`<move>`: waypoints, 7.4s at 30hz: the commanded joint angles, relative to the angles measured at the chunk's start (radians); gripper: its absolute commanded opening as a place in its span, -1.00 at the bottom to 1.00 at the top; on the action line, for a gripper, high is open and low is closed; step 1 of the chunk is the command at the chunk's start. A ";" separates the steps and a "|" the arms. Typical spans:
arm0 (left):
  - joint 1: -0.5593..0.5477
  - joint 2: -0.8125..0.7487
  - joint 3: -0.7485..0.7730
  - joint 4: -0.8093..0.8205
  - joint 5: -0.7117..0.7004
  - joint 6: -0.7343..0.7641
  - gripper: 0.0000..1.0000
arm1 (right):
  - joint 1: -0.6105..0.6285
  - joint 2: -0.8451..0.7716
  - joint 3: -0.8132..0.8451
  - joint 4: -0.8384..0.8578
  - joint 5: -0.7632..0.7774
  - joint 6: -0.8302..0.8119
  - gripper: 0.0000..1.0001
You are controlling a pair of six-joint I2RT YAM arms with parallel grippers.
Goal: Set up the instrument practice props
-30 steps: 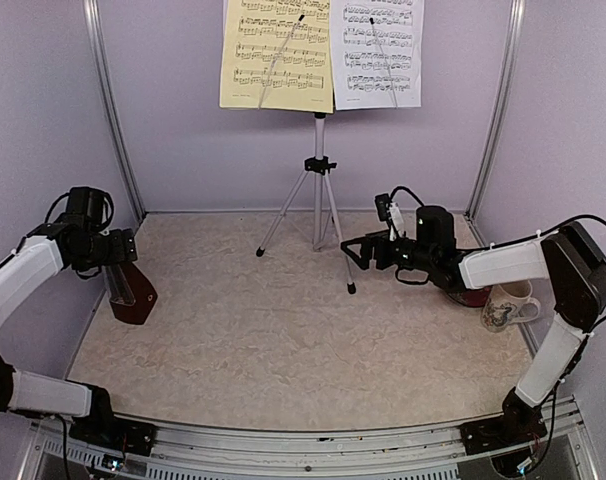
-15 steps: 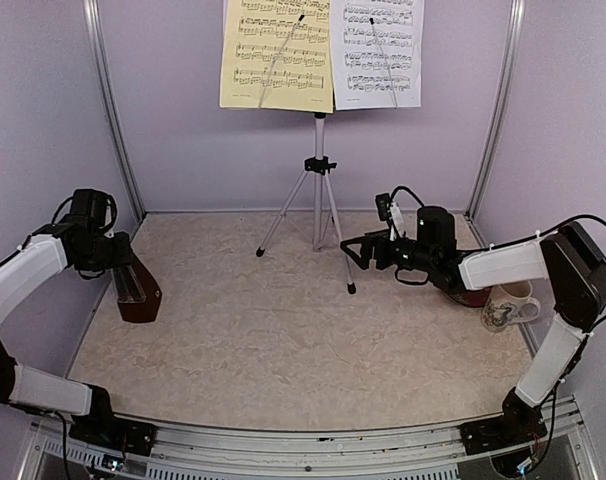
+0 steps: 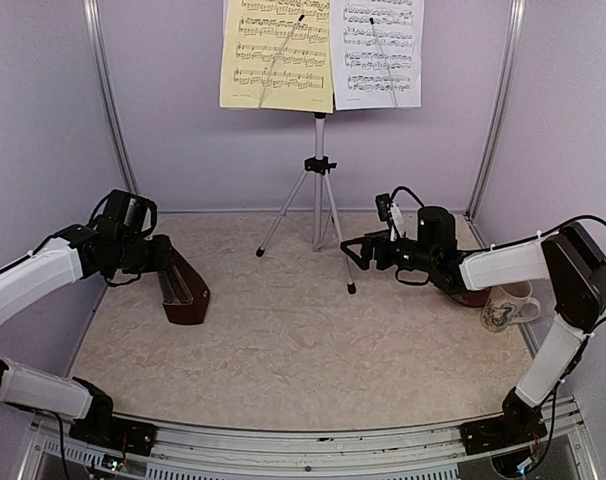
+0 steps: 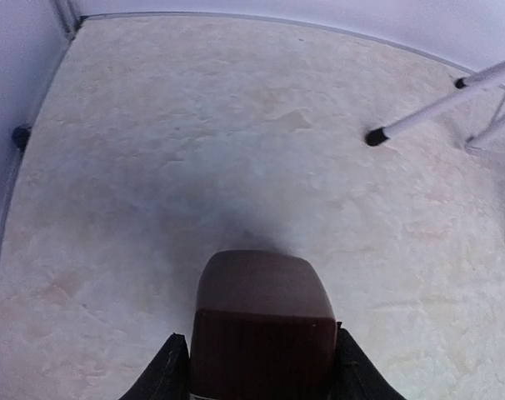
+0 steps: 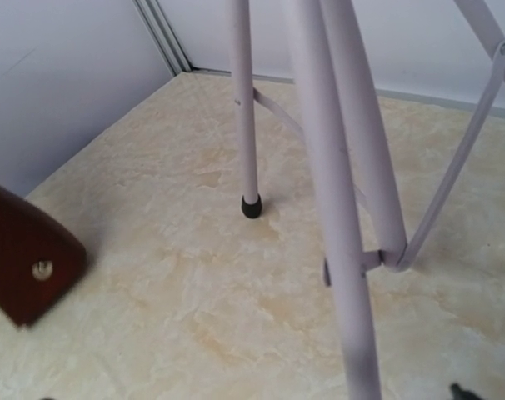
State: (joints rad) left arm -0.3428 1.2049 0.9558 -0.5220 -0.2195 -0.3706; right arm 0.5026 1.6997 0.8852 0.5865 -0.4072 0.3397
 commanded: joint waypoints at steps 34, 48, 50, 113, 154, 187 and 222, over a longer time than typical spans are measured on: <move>-0.589 0.385 0.349 0.355 0.025 -0.159 0.74 | 0.024 -0.025 0.004 -0.060 -0.043 0.027 0.99; -0.268 0.195 -0.156 0.656 0.192 -0.138 0.30 | 0.028 -0.082 -0.038 -0.145 -0.017 0.020 0.99; -0.260 0.258 -0.187 0.717 0.216 -0.133 0.24 | 0.028 -0.091 -0.046 -0.145 -0.034 0.032 1.00; -0.472 0.604 -0.496 1.592 0.341 0.438 0.94 | 0.446 -0.002 0.324 -0.651 0.573 -0.013 0.88; -0.495 0.829 -0.282 1.498 0.427 0.585 0.44 | 0.385 -0.046 0.224 -0.527 0.302 -0.031 -0.19; -0.536 0.647 -0.526 1.609 0.297 0.471 0.89 | 0.257 -0.242 0.133 -0.428 0.102 0.039 0.95; -0.409 0.789 -0.230 1.415 0.306 0.201 -0.65 | 0.168 0.120 -0.117 -0.210 -0.032 -0.026 -0.52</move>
State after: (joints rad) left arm -0.7883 1.9984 0.7197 0.8803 0.0608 -0.1310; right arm 0.6430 1.8019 0.7761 0.3164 -0.4080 0.3260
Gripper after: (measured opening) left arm 0.162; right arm 0.239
